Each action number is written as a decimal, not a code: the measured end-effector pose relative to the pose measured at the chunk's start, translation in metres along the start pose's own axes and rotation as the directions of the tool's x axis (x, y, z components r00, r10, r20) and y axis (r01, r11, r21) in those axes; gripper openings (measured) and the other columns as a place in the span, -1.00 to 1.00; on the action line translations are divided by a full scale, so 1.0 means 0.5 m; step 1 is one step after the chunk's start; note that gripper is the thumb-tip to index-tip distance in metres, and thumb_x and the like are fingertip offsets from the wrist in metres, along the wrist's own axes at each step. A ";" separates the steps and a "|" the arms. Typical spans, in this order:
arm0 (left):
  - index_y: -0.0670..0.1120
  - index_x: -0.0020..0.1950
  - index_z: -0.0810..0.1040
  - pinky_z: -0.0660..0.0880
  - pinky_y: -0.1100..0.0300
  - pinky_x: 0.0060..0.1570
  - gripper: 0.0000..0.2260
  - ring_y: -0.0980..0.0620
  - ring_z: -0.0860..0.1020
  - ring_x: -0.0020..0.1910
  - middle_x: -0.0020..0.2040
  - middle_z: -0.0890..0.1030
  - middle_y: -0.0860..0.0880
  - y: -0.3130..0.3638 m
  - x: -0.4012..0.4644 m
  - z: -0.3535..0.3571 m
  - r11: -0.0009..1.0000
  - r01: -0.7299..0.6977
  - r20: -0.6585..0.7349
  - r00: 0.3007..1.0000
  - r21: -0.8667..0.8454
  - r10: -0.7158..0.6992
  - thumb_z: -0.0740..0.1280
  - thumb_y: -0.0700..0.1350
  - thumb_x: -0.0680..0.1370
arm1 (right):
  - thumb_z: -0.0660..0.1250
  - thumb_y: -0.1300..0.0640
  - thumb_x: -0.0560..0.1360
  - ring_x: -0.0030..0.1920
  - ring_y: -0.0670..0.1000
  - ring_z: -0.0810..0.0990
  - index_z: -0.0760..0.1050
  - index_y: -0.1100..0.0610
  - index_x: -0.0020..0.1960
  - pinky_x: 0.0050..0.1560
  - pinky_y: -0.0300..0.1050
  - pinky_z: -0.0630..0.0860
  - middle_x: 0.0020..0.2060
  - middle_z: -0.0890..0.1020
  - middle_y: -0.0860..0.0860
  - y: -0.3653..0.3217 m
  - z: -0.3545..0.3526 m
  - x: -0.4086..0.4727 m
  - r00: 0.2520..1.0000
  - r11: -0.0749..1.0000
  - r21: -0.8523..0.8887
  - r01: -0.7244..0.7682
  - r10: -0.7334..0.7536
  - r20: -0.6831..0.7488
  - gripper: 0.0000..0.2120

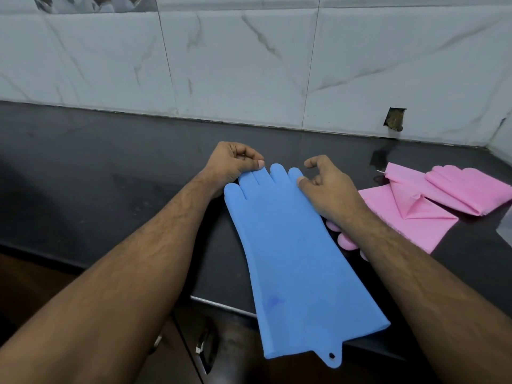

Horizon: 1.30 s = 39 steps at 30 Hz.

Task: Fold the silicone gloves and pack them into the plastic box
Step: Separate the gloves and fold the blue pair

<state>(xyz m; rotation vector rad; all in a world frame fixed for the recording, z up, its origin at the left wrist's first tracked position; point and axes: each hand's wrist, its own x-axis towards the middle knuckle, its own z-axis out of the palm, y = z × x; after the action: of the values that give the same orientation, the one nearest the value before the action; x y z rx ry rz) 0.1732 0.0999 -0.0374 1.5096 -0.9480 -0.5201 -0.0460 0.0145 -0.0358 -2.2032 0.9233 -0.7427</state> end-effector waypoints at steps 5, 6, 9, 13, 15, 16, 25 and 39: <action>-0.25 -0.08 0.68 0.66 0.06 -0.06 -0.88 -0.07 0.68 -0.19 -0.09 0.72 -0.29 0.002 0.003 -0.001 1.000 -0.014 -0.084 0.996 0.008 0.015 0.58 -0.30 0.44 | 0.19 -0.26 0.59 -0.13 -0.18 0.58 0.49 -0.07 0.09 -0.28 -0.20 0.37 -0.11 0.63 -0.12 -0.006 -0.014 0.004 0.997 0.998 -0.044 -0.040 0.043 0.062 -0.71; -0.23 -0.10 0.68 0.66 0.05 -0.05 -0.88 -0.07 0.68 -0.18 -0.10 0.72 -0.28 0.003 0.005 -0.003 1.000 -0.019 -0.107 0.994 0.010 0.020 0.58 -0.29 0.44 | 0.18 -0.26 0.59 -0.10 -0.17 0.59 0.50 -0.08 0.02 -0.25 -0.21 0.39 -0.09 0.64 -0.12 -0.007 -0.018 0.004 0.994 0.997 -0.071 -0.041 0.047 0.095 -0.72; -0.21 -0.12 0.67 0.67 0.07 -0.06 -0.86 -0.05 0.69 -0.18 -0.14 0.73 -0.22 0.003 0.012 -0.016 1.000 -0.020 -0.179 0.984 0.002 0.020 0.60 -0.28 0.42 | 0.19 -0.25 0.59 -0.30 0.03 0.53 0.56 0.15 -0.05 -0.24 -0.13 0.39 -0.24 0.64 0.10 -0.012 -0.029 0.003 0.975 0.997 -0.069 -0.034 0.048 0.218 -0.53; -0.29 -0.03 0.67 0.65 0.13 -0.12 -0.79 -0.02 0.69 -0.22 -0.18 0.72 -0.16 -0.003 0.018 -0.032 0.999 0.026 -0.216 0.976 -0.021 -0.030 0.61 -0.28 0.41 | 0.25 -0.25 0.56 -0.43 0.03 0.32 0.52 0.30 -0.05 -0.32 -0.15 0.30 -0.39 0.46 0.04 -0.011 -0.045 -0.004 0.929 0.991 0.011 -0.132 0.119 0.350 -0.44; -0.30 -0.01 0.67 0.63 0.14 -0.15 -0.78 0.01 0.68 -0.25 -0.19 0.72 -0.15 -0.005 0.019 -0.032 0.999 0.043 -0.205 0.978 -0.011 -0.045 0.59 -0.26 0.43 | 0.29 -0.23 0.56 -0.35 0.05 0.38 0.58 0.27 -0.05 -0.23 -0.09 0.34 -0.33 0.55 0.12 -0.012 -0.046 -0.006 0.917 0.989 0.026 -0.143 0.123 0.380 -0.49; -0.31 0.00 0.67 0.64 0.13 -0.14 -0.78 0.00 0.67 -0.24 -0.17 0.72 -0.16 -0.006 0.020 -0.031 0.999 0.043 -0.205 0.978 -0.008 -0.044 0.58 -0.23 0.45 | 0.30 -0.21 0.56 -0.31 0.06 0.41 0.62 0.24 -0.06 -0.19 -0.06 0.36 -0.28 0.61 0.17 -0.013 -0.046 -0.007 0.914 0.989 0.033 -0.145 0.121 0.387 -0.52; -0.29 0.01 0.67 0.65 0.09 0.00 -0.61 -0.04 0.70 -0.14 -0.05 0.75 -0.22 -0.008 0.025 -0.030 0.989 0.069 -0.226 0.969 -0.133 -0.098 0.32 0.05 0.67 | 0.37 -0.10 0.54 -0.41 -0.17 0.62 0.59 0.01 -0.02 -0.39 -0.24 0.45 -0.24 0.74 -0.06 -0.009 -0.025 -0.007 0.973 0.998 0.038 -0.056 0.045 0.228 -0.81; -0.19 0.04 0.55 0.58 0.09 0.01 -0.67 -0.02 0.59 -0.06 -0.08 0.64 -0.10 0.013 -0.138 -0.035 0.988 0.053 -0.360 0.927 -0.148 -0.103 0.22 0.08 0.70 | 0.23 -0.28 0.58 -0.05 -0.13 0.66 0.52 -0.15 0.11 -0.14 -0.15 0.56 -0.09 0.69 -0.09 -0.008 -0.053 -0.099 0.982 0.995 0.052 0.088 -0.096 0.165 -0.74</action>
<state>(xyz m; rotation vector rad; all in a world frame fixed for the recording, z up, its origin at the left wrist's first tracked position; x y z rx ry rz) 0.1460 0.1659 -0.0415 1.4601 -0.5517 -0.3339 -0.0921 0.0460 -0.0281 -2.2422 0.7190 -0.6033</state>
